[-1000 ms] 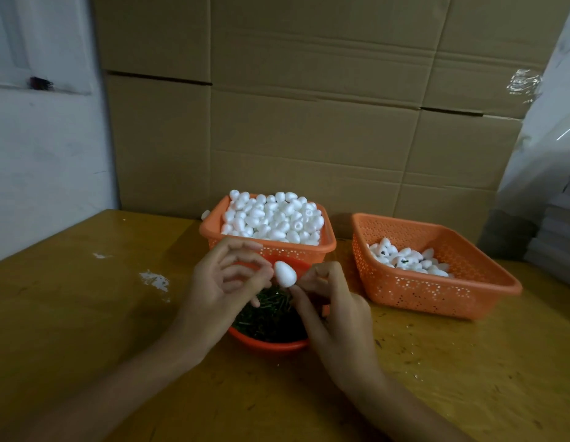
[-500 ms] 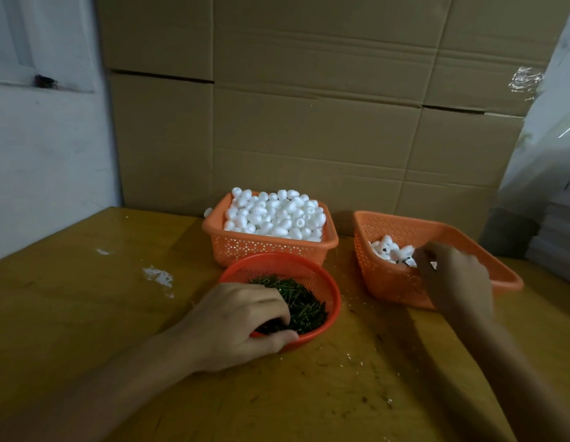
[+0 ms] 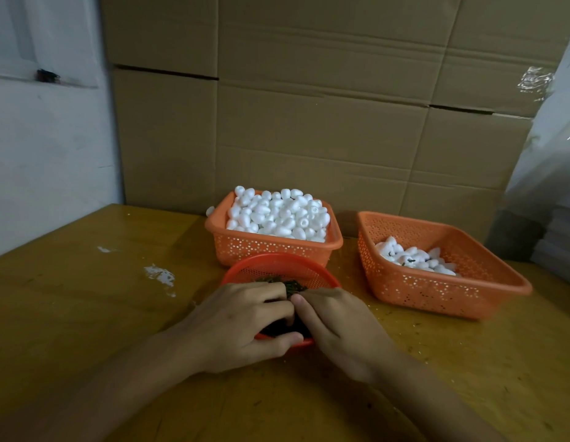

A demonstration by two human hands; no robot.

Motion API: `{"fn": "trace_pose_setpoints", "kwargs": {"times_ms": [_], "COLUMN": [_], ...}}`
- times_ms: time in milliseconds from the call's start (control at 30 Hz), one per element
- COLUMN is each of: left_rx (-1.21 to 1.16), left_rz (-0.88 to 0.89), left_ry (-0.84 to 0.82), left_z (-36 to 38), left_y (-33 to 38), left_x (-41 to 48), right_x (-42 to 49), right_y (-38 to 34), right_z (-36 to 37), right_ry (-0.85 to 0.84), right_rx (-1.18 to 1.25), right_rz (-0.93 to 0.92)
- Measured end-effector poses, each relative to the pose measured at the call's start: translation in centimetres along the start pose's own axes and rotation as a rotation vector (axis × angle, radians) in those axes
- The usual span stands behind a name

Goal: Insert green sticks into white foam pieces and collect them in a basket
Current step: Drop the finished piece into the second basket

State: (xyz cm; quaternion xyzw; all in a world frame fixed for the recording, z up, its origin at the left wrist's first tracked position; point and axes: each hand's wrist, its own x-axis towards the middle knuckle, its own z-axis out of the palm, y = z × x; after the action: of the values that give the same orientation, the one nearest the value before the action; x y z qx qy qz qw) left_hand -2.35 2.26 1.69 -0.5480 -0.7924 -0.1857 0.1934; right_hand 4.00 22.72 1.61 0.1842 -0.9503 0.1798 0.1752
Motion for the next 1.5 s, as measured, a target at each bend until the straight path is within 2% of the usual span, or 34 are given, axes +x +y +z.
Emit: {"fn": "trace_pose_setpoints", "kwargs": {"times_ms": [167,600,667,733,800,900,1000,1133,1200,1300,1400,1500], "left_rx": [0.003,0.016,-0.064,-0.141,-0.063,0.118,0.081,0.18,0.137,0.002,0.145,0.206], "left_rz": [-0.01,-0.008,-0.036,-0.106,-0.163,-0.191,-0.339,-0.545,-0.636,-0.737,-0.696,-0.68], "left_ry": [-0.013,-0.037,0.011,0.136,0.254,0.307,0.178,-0.22,-0.364,-0.384,-0.38,-0.239], "left_z": [0.2,0.5,0.2,-0.6,-1.5,-3.0,-3.7,-2.2,-0.7,0.0,-0.4,-0.3], "left_y": [-0.2,-0.5,-0.5,-0.6,-1.0,-2.2,-4.1,-7.3,-8.2,-8.3,-7.7,-7.6], "left_x": [0.0,0.1,0.5,1.3,2.8,6.4,10.6,14.1,14.3,14.6,15.4,15.6], "right_x": [0.0,0.0,0.0,0.0,0.0,-0.2,-0.3,-0.3,-0.4,-0.3,-0.2,-0.4], "right_y": [-0.7,-1.3,-1.3,-1.4,-1.5,-1.5,-1.4,-1.6,-1.5,-1.5,-1.5,-1.5], "right_z": [0.2,-0.2,-0.2,-0.2,-0.1,-0.2,-0.2,0.0,0.0,-0.2,-0.1,-0.1], "right_ry": [-0.025,-0.093,-0.121,-0.135,-0.133,-0.117,-0.108,-0.115,-0.115,-0.099,-0.101,-0.101], "right_rx": [-0.116,-0.179,-0.199,-0.221,-0.233,-0.238,-0.241,-0.243,-0.242,-0.247,-0.254,-0.254], "right_rz": [0.014,0.067,0.076,0.083,0.085,0.089,0.098,0.109,0.11,0.113,0.108,0.106]}}
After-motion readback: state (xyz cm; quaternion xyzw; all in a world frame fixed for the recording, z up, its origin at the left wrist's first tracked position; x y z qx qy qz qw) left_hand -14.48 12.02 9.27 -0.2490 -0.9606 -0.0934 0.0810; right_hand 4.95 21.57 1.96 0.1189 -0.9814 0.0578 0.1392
